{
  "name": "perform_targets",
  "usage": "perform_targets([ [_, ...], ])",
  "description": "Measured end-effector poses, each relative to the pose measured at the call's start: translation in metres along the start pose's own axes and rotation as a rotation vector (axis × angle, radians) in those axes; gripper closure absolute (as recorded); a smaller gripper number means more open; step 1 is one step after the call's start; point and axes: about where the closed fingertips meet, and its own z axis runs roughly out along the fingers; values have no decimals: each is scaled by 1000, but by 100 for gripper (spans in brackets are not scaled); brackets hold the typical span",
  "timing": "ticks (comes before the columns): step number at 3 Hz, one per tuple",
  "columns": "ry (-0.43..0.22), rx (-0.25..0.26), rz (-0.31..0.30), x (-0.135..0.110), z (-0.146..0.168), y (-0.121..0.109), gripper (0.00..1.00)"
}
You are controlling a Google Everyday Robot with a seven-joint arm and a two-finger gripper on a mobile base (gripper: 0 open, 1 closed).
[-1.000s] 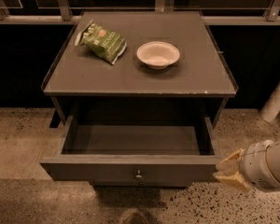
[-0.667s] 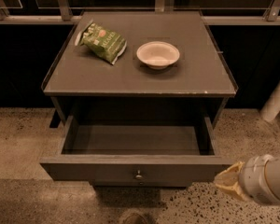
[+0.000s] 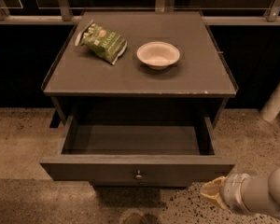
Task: Close top drawer
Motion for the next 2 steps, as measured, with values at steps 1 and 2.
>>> perform_targets([
  [1, -58, -10, -46, -23, 46, -27, 100],
  [2, -76, -13, -56, -28, 63, -47, 100],
])
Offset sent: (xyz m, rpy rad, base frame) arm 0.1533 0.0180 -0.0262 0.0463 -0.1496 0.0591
